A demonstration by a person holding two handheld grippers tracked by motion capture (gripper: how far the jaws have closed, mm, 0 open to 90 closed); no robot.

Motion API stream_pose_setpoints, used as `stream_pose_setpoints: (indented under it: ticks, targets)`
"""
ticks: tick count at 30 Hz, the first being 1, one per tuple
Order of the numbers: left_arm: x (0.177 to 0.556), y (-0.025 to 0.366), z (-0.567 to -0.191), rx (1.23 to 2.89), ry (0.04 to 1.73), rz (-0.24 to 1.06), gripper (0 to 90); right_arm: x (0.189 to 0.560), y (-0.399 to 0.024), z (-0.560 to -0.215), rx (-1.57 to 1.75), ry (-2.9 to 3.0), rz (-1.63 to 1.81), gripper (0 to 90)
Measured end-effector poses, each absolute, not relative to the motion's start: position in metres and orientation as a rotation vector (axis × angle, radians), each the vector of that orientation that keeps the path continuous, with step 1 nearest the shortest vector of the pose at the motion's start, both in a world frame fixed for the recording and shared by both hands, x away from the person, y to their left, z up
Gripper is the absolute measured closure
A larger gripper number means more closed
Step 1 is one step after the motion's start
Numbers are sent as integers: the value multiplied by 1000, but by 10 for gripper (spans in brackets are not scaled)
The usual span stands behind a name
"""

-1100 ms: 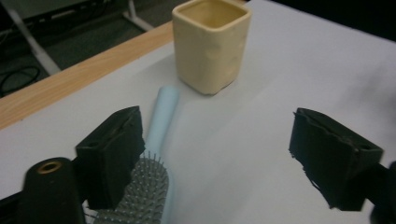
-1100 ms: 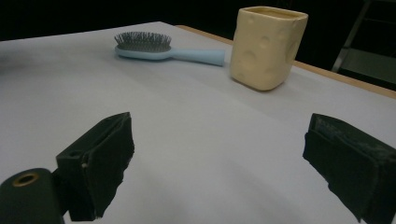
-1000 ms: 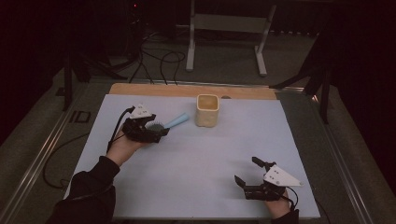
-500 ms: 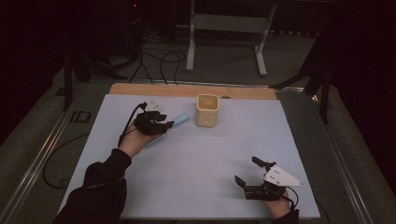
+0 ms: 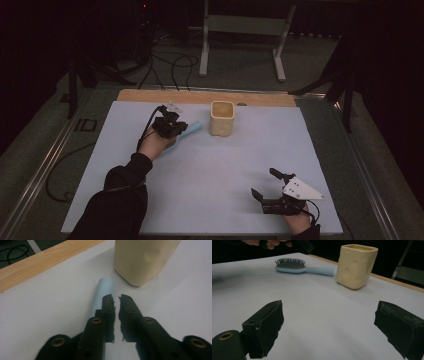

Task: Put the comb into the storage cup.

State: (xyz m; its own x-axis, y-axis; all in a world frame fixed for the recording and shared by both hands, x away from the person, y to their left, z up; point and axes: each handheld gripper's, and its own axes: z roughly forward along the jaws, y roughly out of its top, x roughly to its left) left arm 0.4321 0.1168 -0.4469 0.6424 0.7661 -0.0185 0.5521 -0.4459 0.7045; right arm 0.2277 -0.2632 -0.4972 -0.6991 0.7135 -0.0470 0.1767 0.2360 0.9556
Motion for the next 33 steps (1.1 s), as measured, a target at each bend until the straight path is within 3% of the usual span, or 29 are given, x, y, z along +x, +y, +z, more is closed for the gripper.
stream_pose_setpoints:
  ticks: [4, 33]
  targets:
    - [438, 113, -450, 2161, 1062, 386, 893, 228, -263, -497, 815, 2033, 1480, 83]
    - [491, 94, -493, 2227, 1316, 400, 900, 227, -261, -498, 799, 2054, 1500, 83]
